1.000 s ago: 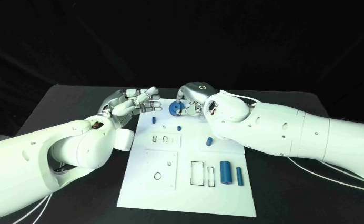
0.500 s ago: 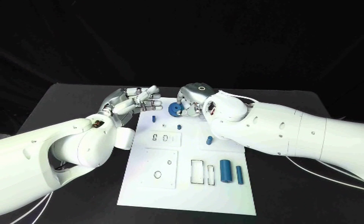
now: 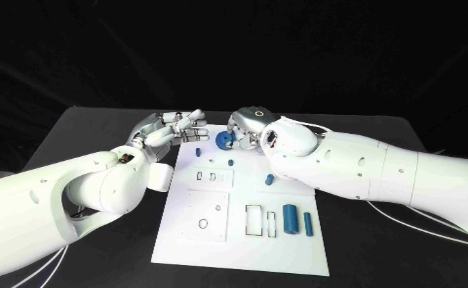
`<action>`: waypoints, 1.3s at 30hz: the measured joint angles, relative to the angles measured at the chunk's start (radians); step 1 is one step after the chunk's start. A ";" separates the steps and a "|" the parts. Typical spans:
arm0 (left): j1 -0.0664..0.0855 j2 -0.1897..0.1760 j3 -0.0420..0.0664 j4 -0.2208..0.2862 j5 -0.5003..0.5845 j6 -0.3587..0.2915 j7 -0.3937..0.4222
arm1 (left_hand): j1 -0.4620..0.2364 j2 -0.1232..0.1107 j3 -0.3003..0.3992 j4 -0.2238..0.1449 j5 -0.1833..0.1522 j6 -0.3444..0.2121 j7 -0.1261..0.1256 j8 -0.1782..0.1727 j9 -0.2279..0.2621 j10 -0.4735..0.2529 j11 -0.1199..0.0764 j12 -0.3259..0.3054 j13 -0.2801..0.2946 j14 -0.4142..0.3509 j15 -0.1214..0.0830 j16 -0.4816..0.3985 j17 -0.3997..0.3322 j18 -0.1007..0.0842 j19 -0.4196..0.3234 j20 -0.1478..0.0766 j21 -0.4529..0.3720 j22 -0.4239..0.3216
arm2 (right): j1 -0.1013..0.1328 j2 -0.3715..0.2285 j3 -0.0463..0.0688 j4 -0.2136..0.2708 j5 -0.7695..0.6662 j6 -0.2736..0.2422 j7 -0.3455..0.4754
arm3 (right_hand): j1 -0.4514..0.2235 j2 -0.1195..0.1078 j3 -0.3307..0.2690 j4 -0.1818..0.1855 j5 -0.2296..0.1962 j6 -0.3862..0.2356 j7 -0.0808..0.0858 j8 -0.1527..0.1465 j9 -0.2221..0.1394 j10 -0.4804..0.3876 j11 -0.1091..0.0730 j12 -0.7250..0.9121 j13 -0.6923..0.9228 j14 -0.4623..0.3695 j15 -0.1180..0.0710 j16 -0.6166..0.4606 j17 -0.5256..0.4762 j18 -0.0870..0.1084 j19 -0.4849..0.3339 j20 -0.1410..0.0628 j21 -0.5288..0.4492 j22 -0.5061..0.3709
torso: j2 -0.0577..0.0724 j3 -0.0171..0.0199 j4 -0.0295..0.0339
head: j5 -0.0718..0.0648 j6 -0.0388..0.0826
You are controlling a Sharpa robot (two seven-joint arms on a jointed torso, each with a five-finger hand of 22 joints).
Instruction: Assemble the parts on the task board
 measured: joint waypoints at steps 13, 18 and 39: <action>0.000 0.000 0.000 -0.001 0.000 0.001 -0.004 | 0.000 0.000 0.000 0.000 0.000 0.000 0.000 0.000 0.000 0.000 0.000 0.000 0.000 0.000 0.000 0.000 0.000 0.000 0.000 0.000 0.000 0.000 | -0.003 -0.007 -0.002 0.011 0.002 -0.004 0.002 | -0.015 -0.003 0.001 0.001 -0.013 0.000 0.000 0.000 -0.003 0.000 0.000 0.000 0.000 0.000 0.000 0.000 0.000 0.000 0.000 0.000 0.000 0.000 | 0.000 -0.0002 -0.0003 | 0.001 -0.001; 0.000 0.000 0.000 -0.001 0.000 0.001 -0.006 | 0.000 0.000 0.000 0.000 0.000 0.000 0.000 0.000 0.000 0.000 0.000 0.000 0.000 0.000 0.000 0.000 0.000 0.000 0.000 0.000 0.000 0.000 | -0.004 -0.010 -0.002 0.013 0.002 -0.005 0.003 | -0.015 -0.003 0.001 0.001 -0.013 0.000 0.000 0.000 -0.004 0.000 0.000 0.000 0.000 0.000 0.000 0.000 0.000 0.000 0.000 0.000 0.000 0.000 | 0.000 -0.0001 -0.0007 | 0.001 0.001; 0.000 0.000 0.000 -0.004 0.000 0.005 -0.012 | 0.000 0.000 0.000 0.000 0.000 0.000 0.000 0.000 0.000 0.000 0.000 0.000 0.000 0.000 0.000 0.000 0.001 0.000 -0.004 -0.004 0.000 0.001 | -0.008 -0.024 -0.004 0.024 0.001 -0.017 -0.005 | -0.029 -0.007 0.001 0.001 -0.019 0.000 0.000 -0.004 -0.002 0.000 0.000 0.000 0.000 0.000 0.000 0.000 0.000 0.000 0.000 0.000 0.000 0.000 | 0.000 0.0007 -0.0006 | -0.002 0.000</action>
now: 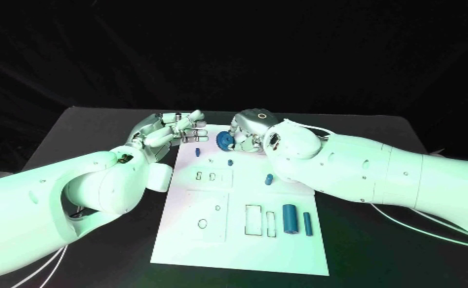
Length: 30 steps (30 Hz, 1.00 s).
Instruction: Assemble the parts on the task board
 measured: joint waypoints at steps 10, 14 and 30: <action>0.000 0.000 0.000 -0.001 0.000 0.002 -0.003 | 0.000 0.000 0.000 0.000 0.000 0.000 0.000 -0.004 0.000 0.000 0.000 0.000 0.000 0.000 0.000 0.000 0.000 0.000 0.000 0.000 0.000 0.000 | -0.003 -0.005 -0.001 0.009 0.000 -0.013 -0.001 | -0.004 -0.004 0.000 0.000 -0.004 0.000 0.000 0.000 0.000 0.000 0.000 0.000 0.000 0.000 0.000 0.000 0.000 0.000 0.000 0.000 0.000 0.001 | 0.000 -0.0002 0.0005 | -0.001 -0.001; 0.000 0.000 0.000 -0.001 0.000 0.003 -0.004 | 0.000 0.000 0.000 0.000 0.000 0.000 0.000 -0.004 0.000 0.000 0.000 0.000 0.000 0.000 0.000 0.000 0.000 0.000 0.000 0.000 0.000 0.000 | -0.003 -0.006 -0.001 0.010 0.000 -0.017 -0.003 | -0.005 -0.005 0.000 0.000 -0.004 0.000 0.000 0.000 0.000 0.000 0.000 0.000 0.000 0.000 0.000 0.000 0.000 0.000 0.000 0.000 0.000 0.001 | 0.000 -0.0003 0.0002 | -0.001 0.000; 0.000 0.000 0.000 -0.003 0.000 0.006 -0.007 | 0.000 0.000 0.000 0.000 0.000 -0.004 0.004 -0.004 0.000 -0.004 0.004 0.000 0.000 0.000 0.000 -0.004 0.000 0.000 0.000 0.000 0.000 0.000 | -0.003 -0.016 -0.001 0.017 0.000 -0.026 -0.017 | -0.018 -0.011 0.003 0.003 -0.008 0.000 0.000 -0.004 0.000 0.000 0.000 0.000 0.000 0.000 0.000 0.000 0.000 0.000 0.000 0.000 0.000 0.000 | 0.000 -0.0002 0.0004 | -0.004 0.002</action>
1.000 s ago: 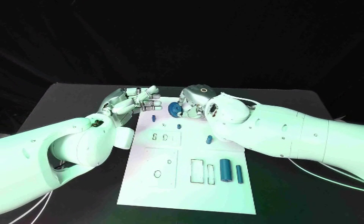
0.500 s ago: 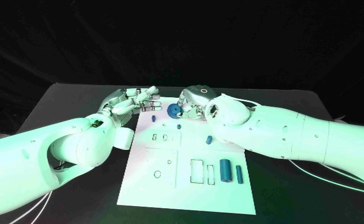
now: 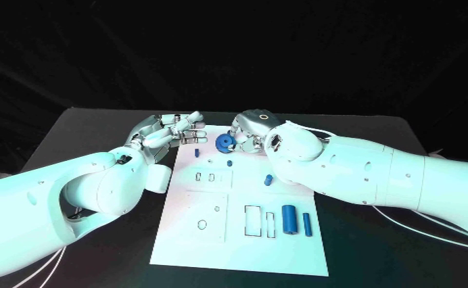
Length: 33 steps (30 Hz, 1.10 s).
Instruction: Assemble the parts on the task board
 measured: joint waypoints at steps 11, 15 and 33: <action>0.000 0.000 0.000 0.000 0.000 0.001 -0.002 | 0.000 0.000 0.000 0.000 0.000 0.000 0.000 0.000 0.000 0.000 0.000 0.000 0.000 0.000 0.000 0.000 0.000 0.000 0.000 0.000 0.000 0.000 | 0.000 0.001 0.000 0.001 0.000 -0.002 -0.006 | -0.007 0.002 0.000 0.000 0.000 0.000 0.000 0.000 0.000 0.000 0.000 0.000 0.000 0.000 0.000 0.000 0.000 0.000 0.000 0.000 0.000 0.000 | 0.000 0.0001 0.0008 | -0.002 0.001; 0.000 0.000 0.000 0.000 0.000 0.002 -0.003 | 0.000 0.000 0.000 0.000 0.000 0.000 0.000 0.000 0.000 0.000 0.000 -0.003 0.000 0.000 0.000 0.000 0.001 0.000 0.000 0.000 0.000 0.000 | 0.000 0.000 0.000 -0.001 0.000 -0.002 -0.009 | -0.007 0.002 0.000 0.000 0.000 0.000 0.000 0.000 0.000 0.000 0.000 0.000 0.000 0.000 0.000 0.000 0.000 0.000 0.000 0.000 0.000 0.000 | 0.000 -0.0004 0.0010 | -0.003 0.001; 0.000 -0.001 0.000 -0.001 0.000 0.004 -0.005 | 0.000 0.000 0.000 0.000 0.000 0.000 0.000 0.000 0.000 0.000 0.000 -0.004 0.000 0.000 0.000 0.000 0.001 0.000 0.000 0.000 0.000 0.001 | 0.000 -0.004 0.000 -0.001 -0.001 -0.005 -0.020 | -0.006 0.002 0.000 0.000 0.000 0.000 0.000 0.000 0.000 0.000 0.000 0.000 0.001 0.000 0.000 0.000 0.000 0.000 0.000 0.000 0.000 0.000 | 0.000 0.0000 0.0000 | -0.002 0.001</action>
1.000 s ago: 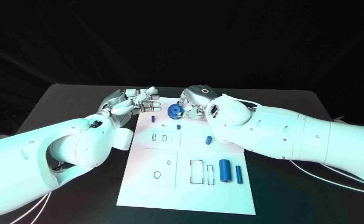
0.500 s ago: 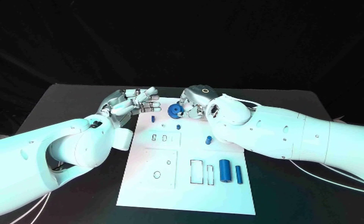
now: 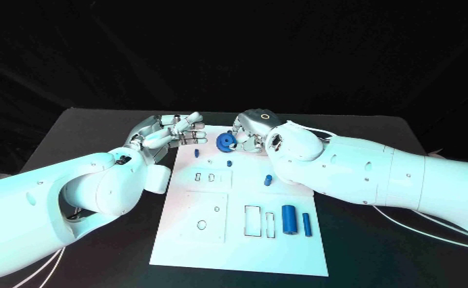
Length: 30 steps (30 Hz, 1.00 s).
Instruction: Assemble the parts on the task board
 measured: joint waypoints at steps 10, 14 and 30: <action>0.000 0.000 0.000 -0.001 0.000 0.001 -0.001 | 0.000 0.000 0.000 0.000 0.000 0.000 0.000 0.000 0.000 0.000 0.000 0.000 0.000 0.000 0.000 0.000 0.000 0.000 0.000 0.000 0.000 0.000 | 0.000 -0.002 0.000 0.000 0.000 -0.002 -0.002 | 0.000 0.000 0.000 0.000 0.000 0.000 0.000 0.000 0.000 0.000 0.000 0.000 0.000 0.000 0.000 0.000 0.000 0.000 0.000 0.000 0.000 0.000 | 0.000 0.0002 0.0004 | -0.001 0.000; 0.000 0.000 0.000 -0.001 0.000 0.001 -0.001 | 0.000 0.000 0.000 0.000 0.000 0.000 0.000 0.000 0.000 0.000 0.000 0.000 0.000 0.000 0.000 0.000 0.000 0.000 0.000 0.000 0.000 0.000 | 0.000 -0.002 0.000 0.001 0.000 -0.004 -0.002 | 0.000 0.000 0.000 0.000 0.000 0.000 0.000 0.000 0.000 0.000 0.000 0.000 0.000 0.000 0.000 0.000 0.000 0.000 0.000 0.000 0.000 0.000 | 0.000 0.0001 0.0001 | -0.001 0.000; 0.000 -0.001 0.000 -0.001 0.000 0.003 -0.002 | 0.000 0.000 0.000 0.000 0.000 0.000 0.000 0.000 0.000 0.000 0.000 0.000 0.000 -0.004 0.004 -0.004 0.001 0.000 -0.004 0.004 0.004 0.000 | 0.000 -0.004 0.000 0.009 0.010 -0.020 0.013 | 0.000 0.000 0.013 -0.004 0.000 -0.027 0.015 -0.027 -0.009 -0.001 0.001 -0.004 0.000 0.000 0.000 0.000 0.001 0.000 0.000 0.000 0.000 0.001 | 0.000 -0.0004 0.0000 | -0.001 0.002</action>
